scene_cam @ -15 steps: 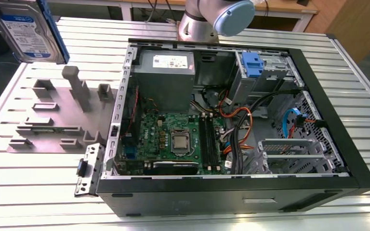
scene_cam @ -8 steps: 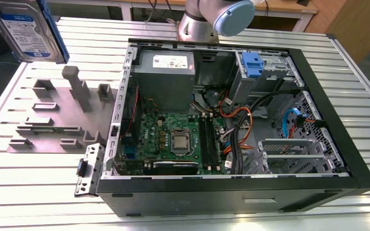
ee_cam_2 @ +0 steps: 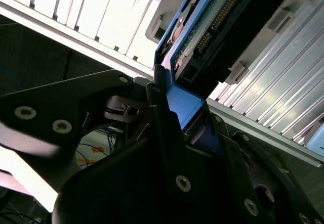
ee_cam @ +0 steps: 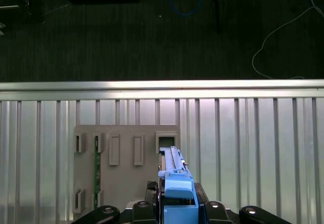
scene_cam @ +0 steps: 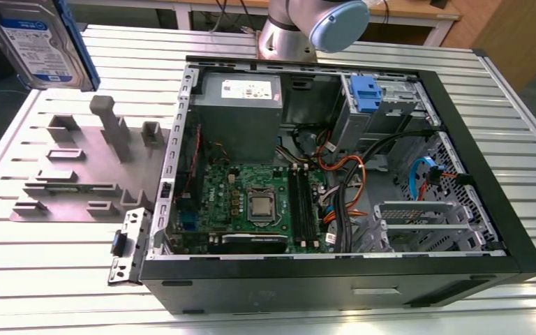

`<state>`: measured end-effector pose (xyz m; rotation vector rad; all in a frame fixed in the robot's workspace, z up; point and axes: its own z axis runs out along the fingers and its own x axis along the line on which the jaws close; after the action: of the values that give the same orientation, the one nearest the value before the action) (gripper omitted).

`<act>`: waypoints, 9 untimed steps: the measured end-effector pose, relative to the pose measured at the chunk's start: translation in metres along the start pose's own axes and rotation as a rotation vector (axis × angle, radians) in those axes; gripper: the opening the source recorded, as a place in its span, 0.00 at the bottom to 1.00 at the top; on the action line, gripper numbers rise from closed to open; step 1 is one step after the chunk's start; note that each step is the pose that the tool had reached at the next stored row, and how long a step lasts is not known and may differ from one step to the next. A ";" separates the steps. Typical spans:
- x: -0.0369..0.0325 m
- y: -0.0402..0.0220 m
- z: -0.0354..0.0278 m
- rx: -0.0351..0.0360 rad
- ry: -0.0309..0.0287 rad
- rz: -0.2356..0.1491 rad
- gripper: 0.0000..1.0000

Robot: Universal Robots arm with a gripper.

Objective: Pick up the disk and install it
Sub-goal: 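Pick up the disk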

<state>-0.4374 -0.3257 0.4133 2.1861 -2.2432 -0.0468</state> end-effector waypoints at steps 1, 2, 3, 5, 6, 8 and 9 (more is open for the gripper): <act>0.0000 0.0000 -0.0002 -0.0001 0.0000 0.000 0.36; 0.0000 0.0000 -0.0004 -0.0001 0.0000 0.000 0.36; 0.0000 0.0000 -0.0006 0.0000 0.0000 0.000 0.36; 0.0000 0.0000 -0.0010 0.0000 0.0000 0.000 0.36; 0.0000 0.0000 -0.0013 0.0000 0.0000 0.000 0.36; 0.0000 0.0001 -0.0018 0.0000 0.0000 0.000 0.36; 0.0000 0.0001 -0.0021 0.0000 0.0000 0.000 0.36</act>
<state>-0.4374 -0.3257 0.4154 2.1861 -2.2432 -0.0469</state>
